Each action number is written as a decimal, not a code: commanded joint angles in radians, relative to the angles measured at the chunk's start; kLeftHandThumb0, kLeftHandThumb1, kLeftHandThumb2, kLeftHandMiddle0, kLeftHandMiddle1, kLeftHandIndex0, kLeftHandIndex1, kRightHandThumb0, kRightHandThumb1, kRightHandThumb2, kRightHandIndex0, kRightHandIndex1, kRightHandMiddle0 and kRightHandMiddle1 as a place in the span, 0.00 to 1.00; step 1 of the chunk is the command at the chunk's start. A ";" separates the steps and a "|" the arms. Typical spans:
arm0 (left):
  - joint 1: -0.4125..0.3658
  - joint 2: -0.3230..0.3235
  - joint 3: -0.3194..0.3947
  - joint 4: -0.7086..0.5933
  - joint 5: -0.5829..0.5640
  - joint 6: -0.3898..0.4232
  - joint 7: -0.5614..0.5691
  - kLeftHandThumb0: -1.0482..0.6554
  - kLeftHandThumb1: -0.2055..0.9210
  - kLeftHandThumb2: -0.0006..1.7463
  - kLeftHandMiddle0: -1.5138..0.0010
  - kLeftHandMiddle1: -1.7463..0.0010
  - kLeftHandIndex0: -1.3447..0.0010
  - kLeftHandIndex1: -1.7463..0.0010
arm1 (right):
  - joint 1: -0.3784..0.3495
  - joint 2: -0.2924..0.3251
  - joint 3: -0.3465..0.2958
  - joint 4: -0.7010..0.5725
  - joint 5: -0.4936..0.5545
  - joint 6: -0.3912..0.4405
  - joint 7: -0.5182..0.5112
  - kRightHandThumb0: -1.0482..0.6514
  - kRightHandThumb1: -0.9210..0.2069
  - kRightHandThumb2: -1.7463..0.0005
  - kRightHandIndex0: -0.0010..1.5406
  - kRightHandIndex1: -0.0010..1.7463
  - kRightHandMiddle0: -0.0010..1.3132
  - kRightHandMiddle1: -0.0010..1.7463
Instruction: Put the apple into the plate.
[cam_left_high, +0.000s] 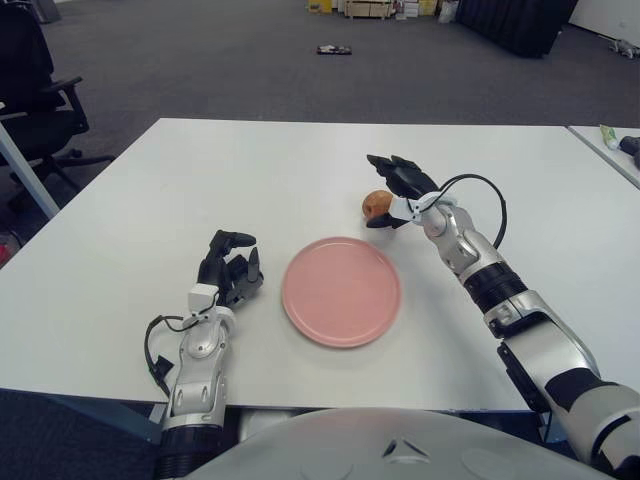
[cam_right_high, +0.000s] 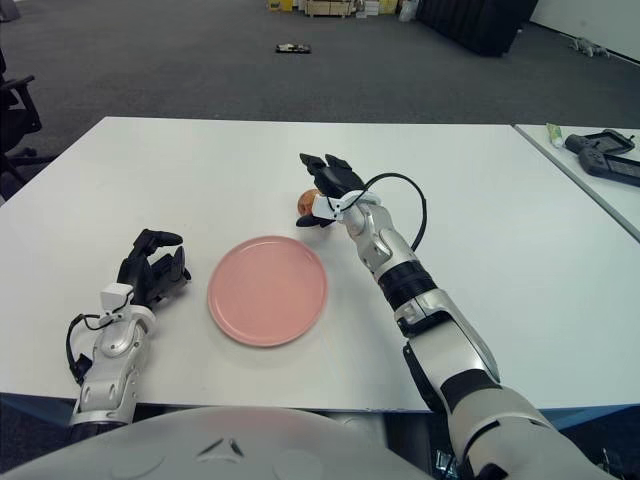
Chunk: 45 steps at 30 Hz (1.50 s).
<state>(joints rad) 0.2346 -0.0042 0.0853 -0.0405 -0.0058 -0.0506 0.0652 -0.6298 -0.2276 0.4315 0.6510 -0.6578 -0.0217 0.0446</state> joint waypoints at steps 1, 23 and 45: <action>-0.007 0.000 0.000 -0.011 0.001 0.000 0.001 0.39 0.77 0.51 0.45 0.00 0.74 0.00 | -0.055 0.032 0.026 0.147 -0.018 -0.002 -0.040 0.07 0.27 0.81 0.00 0.00 0.00 0.00; -0.001 -0.004 -0.002 -0.019 -0.012 -0.005 -0.009 0.39 0.77 0.51 0.46 0.00 0.74 0.00 | -0.168 0.158 0.045 0.529 0.021 -0.042 -0.132 0.27 0.41 0.54 0.00 0.00 0.00 0.09; 0.011 -0.008 -0.004 -0.028 -0.013 -0.004 -0.008 0.39 0.77 0.51 0.45 0.00 0.74 0.00 | -0.239 0.245 0.084 0.674 -0.010 -0.013 -0.235 0.38 0.48 0.42 0.00 0.28 0.00 0.48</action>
<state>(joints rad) 0.2442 -0.0113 0.0817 -0.0649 -0.0140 -0.0473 0.0628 -0.8657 0.0090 0.4972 1.2878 -0.6526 -0.0526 -0.1928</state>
